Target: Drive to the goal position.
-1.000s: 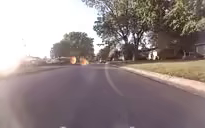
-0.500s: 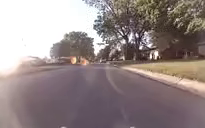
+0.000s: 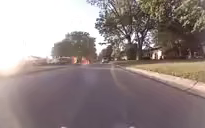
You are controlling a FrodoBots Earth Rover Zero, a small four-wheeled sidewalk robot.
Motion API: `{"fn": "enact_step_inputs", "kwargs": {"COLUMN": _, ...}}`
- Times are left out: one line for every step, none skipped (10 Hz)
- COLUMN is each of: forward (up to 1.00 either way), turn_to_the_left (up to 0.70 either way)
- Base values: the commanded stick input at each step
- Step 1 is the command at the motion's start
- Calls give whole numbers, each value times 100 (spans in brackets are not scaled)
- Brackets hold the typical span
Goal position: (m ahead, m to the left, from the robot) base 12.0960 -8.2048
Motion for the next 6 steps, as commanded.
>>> {"fn": "enact_step_inputs", "kwargs": {"forward": 100, "turn_to_the_left": 5}}
{"fn": "enact_step_inputs", "kwargs": {"forward": 100, "turn_to_the_left": 1}}
{"fn": "enact_step_inputs", "kwargs": {"forward": 100, "turn_to_the_left": 0}}
{"fn": "enact_step_inputs", "kwargs": {"forward": 100, "turn_to_the_left": 0}}
{"fn": "enact_step_inputs", "kwargs": {"forward": 100, "turn_to_the_left": 2}}
{"fn": "enact_step_inputs", "kwargs": {"forward": 100, "turn_to_the_left": 12}}
